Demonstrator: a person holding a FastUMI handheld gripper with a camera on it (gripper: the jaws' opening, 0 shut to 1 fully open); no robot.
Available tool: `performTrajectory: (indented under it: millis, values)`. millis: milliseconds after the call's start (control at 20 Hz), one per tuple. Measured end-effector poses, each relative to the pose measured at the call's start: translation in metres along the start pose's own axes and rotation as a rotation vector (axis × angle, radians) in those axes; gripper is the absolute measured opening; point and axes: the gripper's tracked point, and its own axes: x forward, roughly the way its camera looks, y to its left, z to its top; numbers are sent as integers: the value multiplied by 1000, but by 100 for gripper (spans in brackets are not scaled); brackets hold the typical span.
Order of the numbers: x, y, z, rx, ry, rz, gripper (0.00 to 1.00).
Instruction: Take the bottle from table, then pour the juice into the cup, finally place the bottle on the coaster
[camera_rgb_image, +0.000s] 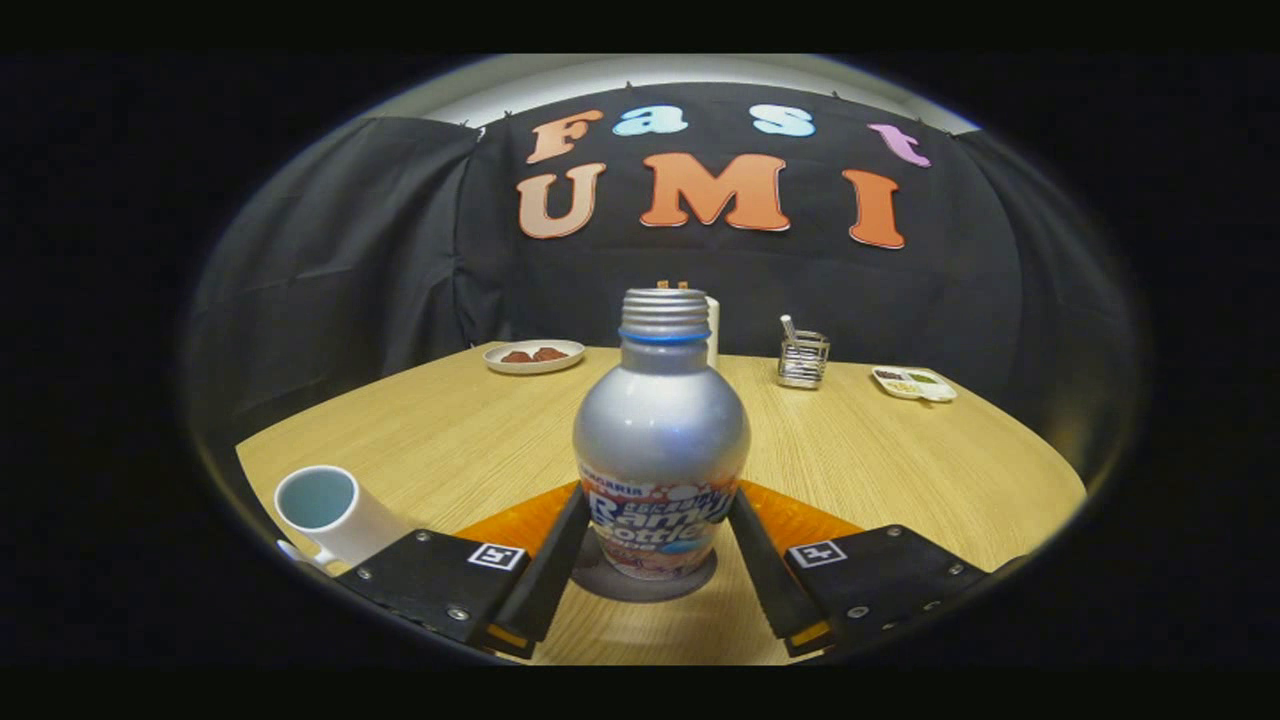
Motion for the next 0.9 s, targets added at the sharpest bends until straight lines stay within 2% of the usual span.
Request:
performTrajectory:
  millis: [200,350,600,900]
  values:
    - [-7,1,2,-1,-3,-8,86]
    - [-16,0,12,3,-23,-5,97]
    - [-50,-8,26,9,-50,-4,98]
    - [-108,-42,58,4,-137,-65,98]
